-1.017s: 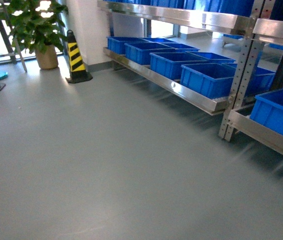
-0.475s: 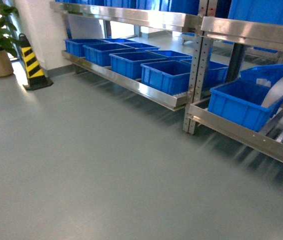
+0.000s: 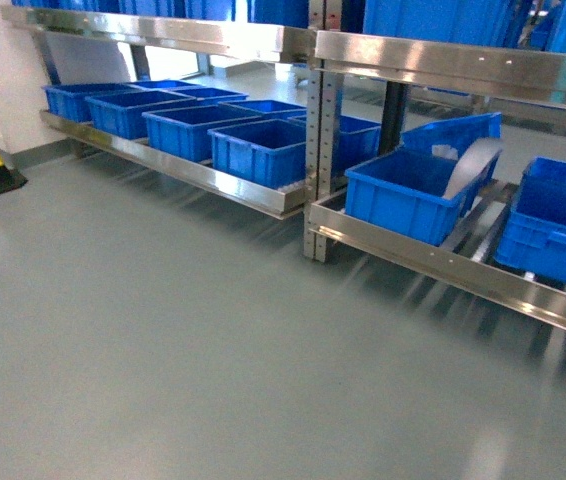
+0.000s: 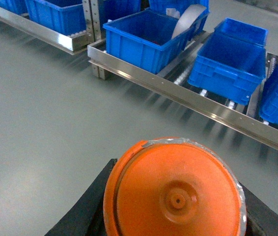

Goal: Sort blue parts and orange caps into right shelf containers

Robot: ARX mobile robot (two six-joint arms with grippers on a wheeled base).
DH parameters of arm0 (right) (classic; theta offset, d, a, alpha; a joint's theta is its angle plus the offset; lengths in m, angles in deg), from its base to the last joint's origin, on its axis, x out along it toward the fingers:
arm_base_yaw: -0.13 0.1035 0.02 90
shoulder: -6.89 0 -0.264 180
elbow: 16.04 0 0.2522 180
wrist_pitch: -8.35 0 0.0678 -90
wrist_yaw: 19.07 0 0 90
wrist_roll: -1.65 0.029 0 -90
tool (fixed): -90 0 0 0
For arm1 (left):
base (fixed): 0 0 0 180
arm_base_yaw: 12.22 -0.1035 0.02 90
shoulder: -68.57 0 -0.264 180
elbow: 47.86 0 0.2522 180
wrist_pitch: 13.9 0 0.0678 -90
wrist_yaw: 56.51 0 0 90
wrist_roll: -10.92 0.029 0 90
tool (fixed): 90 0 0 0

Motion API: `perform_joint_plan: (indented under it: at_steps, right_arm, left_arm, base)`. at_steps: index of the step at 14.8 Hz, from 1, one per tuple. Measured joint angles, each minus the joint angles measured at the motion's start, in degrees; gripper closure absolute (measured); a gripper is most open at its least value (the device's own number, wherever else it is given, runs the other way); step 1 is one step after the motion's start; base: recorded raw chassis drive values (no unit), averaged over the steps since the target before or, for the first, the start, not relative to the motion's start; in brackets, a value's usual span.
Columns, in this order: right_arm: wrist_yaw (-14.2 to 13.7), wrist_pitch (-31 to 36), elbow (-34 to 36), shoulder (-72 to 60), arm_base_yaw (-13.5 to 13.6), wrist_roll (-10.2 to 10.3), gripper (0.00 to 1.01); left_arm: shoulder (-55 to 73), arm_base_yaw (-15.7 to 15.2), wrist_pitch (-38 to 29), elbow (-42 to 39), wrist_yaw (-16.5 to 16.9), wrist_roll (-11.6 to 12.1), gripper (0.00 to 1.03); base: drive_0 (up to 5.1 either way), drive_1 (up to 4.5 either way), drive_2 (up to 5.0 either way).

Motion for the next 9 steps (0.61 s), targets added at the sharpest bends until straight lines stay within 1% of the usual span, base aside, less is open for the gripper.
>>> perform_joint_plan:
  at_steps: [9]
  right_arm:
    - [0.0,0.0,0.0,0.0,0.0,0.0,0.56]
  left_arm:
    - [0.0,0.0,0.0,0.0,0.0,0.0,0.58]
  base:
    - [-1.6,-1.61,-1.6]
